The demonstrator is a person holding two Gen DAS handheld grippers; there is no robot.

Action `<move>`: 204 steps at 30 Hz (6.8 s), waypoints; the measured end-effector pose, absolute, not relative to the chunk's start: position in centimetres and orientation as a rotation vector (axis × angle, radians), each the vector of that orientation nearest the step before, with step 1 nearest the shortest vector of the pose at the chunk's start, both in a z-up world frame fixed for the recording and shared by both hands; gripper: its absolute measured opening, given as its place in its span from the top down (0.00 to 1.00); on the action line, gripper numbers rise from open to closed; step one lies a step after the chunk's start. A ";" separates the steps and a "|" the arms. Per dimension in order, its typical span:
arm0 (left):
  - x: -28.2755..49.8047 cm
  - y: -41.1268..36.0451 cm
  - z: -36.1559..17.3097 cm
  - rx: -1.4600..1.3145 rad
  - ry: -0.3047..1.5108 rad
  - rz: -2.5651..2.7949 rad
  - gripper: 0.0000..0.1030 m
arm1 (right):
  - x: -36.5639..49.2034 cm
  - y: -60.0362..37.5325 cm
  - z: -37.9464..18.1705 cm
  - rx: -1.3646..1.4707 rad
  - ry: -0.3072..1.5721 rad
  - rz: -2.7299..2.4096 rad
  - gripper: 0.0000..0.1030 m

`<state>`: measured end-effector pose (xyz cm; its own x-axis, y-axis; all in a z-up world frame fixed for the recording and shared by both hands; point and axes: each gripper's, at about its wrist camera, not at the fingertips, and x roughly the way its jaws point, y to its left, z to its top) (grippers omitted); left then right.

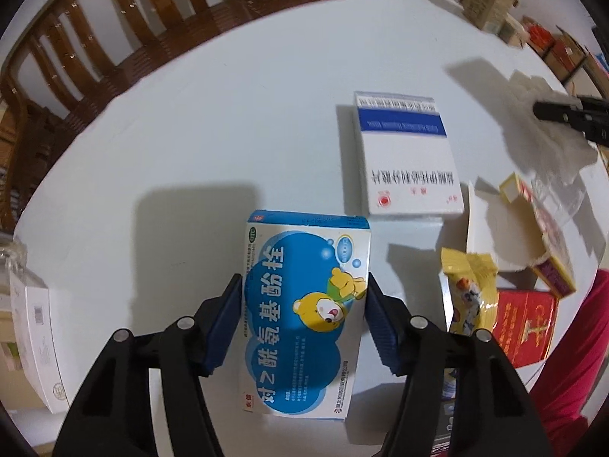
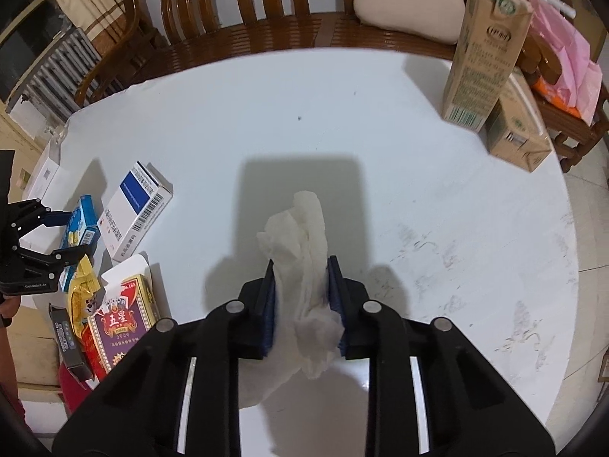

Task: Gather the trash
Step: 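Carry the medicine box and tissue down toward the plastic bag with both tools, then open the left tool to drop the box while the right tool releases the tissue into the bag, then move both tools back up over the table toward the remaining items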

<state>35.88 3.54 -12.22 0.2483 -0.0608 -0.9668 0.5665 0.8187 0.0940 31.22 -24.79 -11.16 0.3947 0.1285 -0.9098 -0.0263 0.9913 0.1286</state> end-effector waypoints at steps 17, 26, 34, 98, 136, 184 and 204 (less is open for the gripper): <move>34.6 4.6 -7.8 0.381 1.124 -0.318 0.43 | 28.0 -23.4 -5.1 0.033 1.009 0.077 0.76; 29.3 3.6 -2.0 0.357 1.000 -0.345 0.43 | 22.2 -19.2 1.0 -0.057 0.865 0.150 0.76; 22.7 3.0 1.9 0.339 0.916 -0.387 0.43 | 15.9 -16.4 4.7 -0.101 0.778 0.212 0.76; 5.5 -3.9 -15.7 0.261 1.174 -0.506 0.43 | -1.3 -13.6 -12.3 -0.112 0.977 0.180 0.76; 11.0 -4.3 -34.1 0.120 1.551 -0.349 0.42 | 2.3 -15.4 -32.6 0.035 1.326 0.059 0.76; 10.8 -1.0 -36.1 0.038 1.705 -0.170 0.16 | 2.8 -15.2 -32.8 0.143 1.343 0.131 0.27; 11.3 9.6 -3.9 -0.239 1.194 -0.050 0.08 | 3.5 -23.2 2.4 0.010 0.646 0.146 0.07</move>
<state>11.28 9.61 -3.91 0.3701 -0.1639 -0.9144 -0.0875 0.9738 -0.2099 3.53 -23.25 2.35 0.7884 0.1389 -0.5993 -0.1326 0.9896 0.0550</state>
